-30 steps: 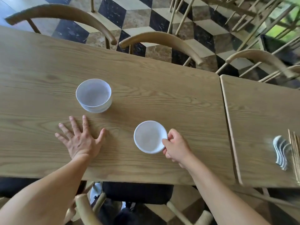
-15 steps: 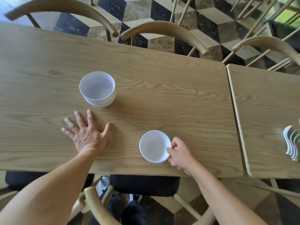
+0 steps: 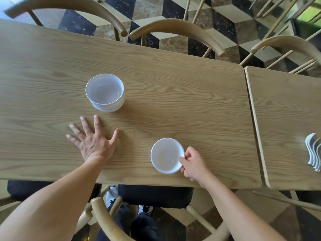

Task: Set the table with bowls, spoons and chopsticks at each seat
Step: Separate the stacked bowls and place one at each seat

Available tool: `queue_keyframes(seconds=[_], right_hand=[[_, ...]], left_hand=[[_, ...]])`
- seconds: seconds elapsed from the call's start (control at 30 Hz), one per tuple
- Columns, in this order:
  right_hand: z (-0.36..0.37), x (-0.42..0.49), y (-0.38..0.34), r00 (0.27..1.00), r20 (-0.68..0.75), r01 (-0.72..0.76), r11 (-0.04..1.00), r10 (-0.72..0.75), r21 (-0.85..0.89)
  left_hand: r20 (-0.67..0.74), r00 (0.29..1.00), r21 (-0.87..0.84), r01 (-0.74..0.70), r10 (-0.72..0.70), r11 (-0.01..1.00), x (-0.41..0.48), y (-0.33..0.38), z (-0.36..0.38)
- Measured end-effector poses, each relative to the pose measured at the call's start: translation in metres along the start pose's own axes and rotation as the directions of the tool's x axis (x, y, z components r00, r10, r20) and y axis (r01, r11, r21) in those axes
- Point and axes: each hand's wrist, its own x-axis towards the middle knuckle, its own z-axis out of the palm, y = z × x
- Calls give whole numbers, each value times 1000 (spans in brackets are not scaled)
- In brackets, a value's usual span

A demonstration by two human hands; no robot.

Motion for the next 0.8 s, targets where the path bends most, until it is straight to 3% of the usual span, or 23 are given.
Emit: queue_keyframes(seconds=[0.47, 0.6, 0.7, 0.8], right_hand=[[7, -1, 2, 995, -60, -71, 996, 74, 46], [3, -2, -1, 990, -14, -137, 988, 138, 76], [-12, -2, -7, 986, 7, -163, 985, 164, -58], [-26, 4, -28, 988, -140, -96, 960, 60, -262]], left_hand=[[14, 1000, -11, 6, -6, 1000, -1, 1, -3], [21, 1000, -18, 5, -4, 1000, -1, 2, -5], [23, 1000, -21, 2, -1, 1000, -1, 3, -7], [23, 1000, -14, -2, 2, 1000, 0, 2, -6]])
